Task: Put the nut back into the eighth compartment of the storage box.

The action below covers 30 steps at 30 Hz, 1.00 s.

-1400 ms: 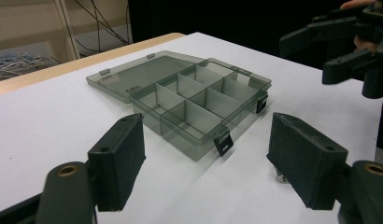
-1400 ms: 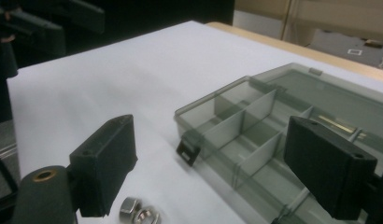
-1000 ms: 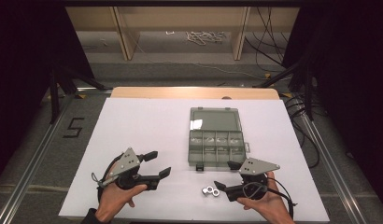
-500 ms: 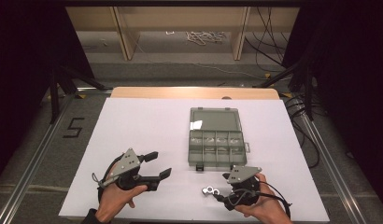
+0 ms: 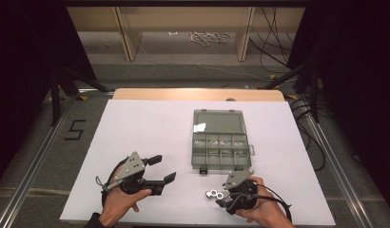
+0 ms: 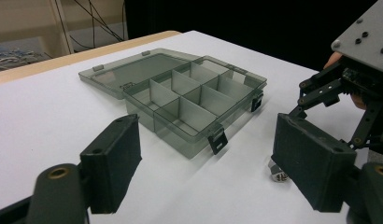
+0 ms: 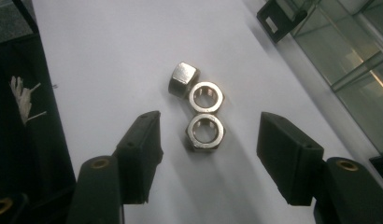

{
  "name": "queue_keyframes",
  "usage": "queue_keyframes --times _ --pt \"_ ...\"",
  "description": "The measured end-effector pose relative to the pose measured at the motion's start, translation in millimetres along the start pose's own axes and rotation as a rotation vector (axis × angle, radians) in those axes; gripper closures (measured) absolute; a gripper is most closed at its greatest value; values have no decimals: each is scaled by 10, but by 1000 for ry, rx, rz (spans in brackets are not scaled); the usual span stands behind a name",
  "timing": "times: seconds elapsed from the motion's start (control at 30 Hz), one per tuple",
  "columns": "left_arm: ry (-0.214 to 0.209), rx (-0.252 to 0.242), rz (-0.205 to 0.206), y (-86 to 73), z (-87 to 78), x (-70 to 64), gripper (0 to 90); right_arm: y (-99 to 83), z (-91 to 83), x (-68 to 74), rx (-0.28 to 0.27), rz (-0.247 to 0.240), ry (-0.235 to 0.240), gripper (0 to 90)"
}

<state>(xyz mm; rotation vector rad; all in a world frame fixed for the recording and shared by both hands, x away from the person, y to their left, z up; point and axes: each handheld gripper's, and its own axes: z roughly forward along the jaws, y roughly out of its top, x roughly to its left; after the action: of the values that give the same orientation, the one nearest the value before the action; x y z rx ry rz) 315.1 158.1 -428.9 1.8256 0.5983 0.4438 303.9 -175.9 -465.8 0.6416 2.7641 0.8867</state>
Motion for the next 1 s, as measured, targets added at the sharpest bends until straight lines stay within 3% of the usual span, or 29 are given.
queue_keyframes --times 0.03,0.07,0.1,0.33,0.4,0.43,0.53,0.57,0.7,0.73,1.0 --pt "-12 -4 39 2 13 32 228 4 19 5 18 2 -4 434" --pt "-2 2 40 2 9 28 229 8 18 0 29 -3 3 439" --pt "9 9 -5 -6 5 -7 229 10 26 1 26 -5 -1 446" --pt "10 11 -20 -12 9 -17 230 38 37 -15 47 -4 1 478" --pt "13 12 -20 -13 10 -14 231 48 68 7 45 -17 -9 506" --pt "5 5 12 -11 18 13 231 57 70 6 45 -24 -7 515" --pt "-1 4 22 -13 24 22 231 67 80 10 50 -30 2 529" --pt "0 4 3 -17 26 6 231 67 104 17 52 -33 0 549" --pt "0 3 13 -14 26 13 231 68 107 13 53 -31 6 572" --pt "11 13 -8 -20 21 -3 231 68 109 8 55 -28 7 591" --pt "12 16 5 -16 20 9 231 65 131 -9 63 -25 19 617"
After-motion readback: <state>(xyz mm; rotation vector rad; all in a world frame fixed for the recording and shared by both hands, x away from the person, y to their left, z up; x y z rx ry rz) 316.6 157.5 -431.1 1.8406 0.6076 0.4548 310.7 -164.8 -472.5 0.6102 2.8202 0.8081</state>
